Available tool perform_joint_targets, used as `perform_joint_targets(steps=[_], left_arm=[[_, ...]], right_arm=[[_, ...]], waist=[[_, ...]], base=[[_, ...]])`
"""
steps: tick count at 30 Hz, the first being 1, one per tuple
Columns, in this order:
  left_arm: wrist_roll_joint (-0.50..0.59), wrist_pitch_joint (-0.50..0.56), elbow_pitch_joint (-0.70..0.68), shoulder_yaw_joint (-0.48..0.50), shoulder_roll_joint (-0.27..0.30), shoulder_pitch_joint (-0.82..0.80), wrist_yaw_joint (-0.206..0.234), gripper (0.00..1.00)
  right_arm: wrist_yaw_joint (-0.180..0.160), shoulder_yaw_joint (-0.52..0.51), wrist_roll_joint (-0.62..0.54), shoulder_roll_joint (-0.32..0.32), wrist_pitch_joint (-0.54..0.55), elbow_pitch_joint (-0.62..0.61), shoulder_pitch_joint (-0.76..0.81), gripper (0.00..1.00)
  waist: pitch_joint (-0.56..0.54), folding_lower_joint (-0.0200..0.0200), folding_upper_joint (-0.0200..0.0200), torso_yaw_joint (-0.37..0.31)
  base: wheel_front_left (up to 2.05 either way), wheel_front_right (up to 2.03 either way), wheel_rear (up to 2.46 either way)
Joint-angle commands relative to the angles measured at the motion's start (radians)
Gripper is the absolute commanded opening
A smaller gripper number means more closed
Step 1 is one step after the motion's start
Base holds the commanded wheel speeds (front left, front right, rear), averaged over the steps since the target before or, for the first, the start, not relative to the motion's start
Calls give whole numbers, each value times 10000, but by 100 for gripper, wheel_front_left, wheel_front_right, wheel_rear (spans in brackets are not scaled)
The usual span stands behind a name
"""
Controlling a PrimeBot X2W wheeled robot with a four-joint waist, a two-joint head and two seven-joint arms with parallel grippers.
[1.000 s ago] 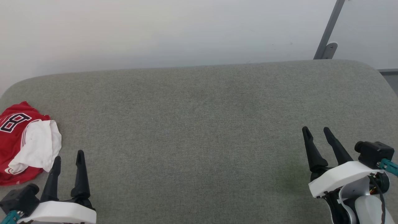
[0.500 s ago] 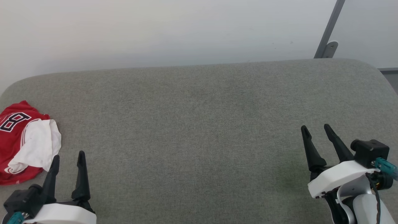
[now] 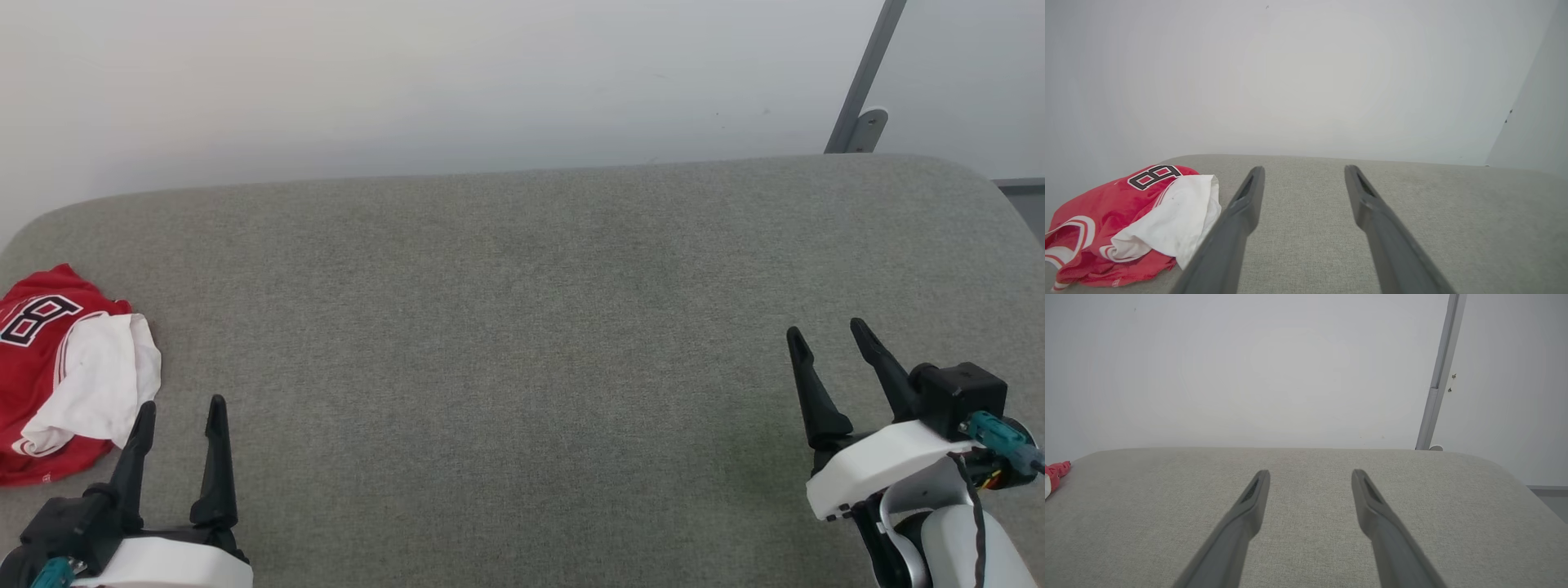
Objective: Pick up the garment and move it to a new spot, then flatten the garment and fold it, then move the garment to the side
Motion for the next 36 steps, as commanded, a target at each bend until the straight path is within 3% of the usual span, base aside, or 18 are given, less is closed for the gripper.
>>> perform_joint_targets(steps=[1,20,26,36], left_arm=[[224,-88,-45,10,70,68,-8,100],[-17,-103,168,-4,173,65,-70,100],[-127,-93,485,236,284,-19,88,100],[-349,95,430,764,427,186,607,100]], right_arm=[[-3,28,-150,-27,-102,-86,-71,100],[-3,-156,-331,-21,-14,-146,169,100],[-3,133,-172,-98,159,-275,179,100],[-3,1036,182,-281,437,-287,-61,100]], waist=[[-8,0,0,-4],[-198,0,0,212],[-333,0,0,830],[-657,0,0,2516]], base=[[0,0,0],[0,0,0],[0,0,0],[0,0,0]])
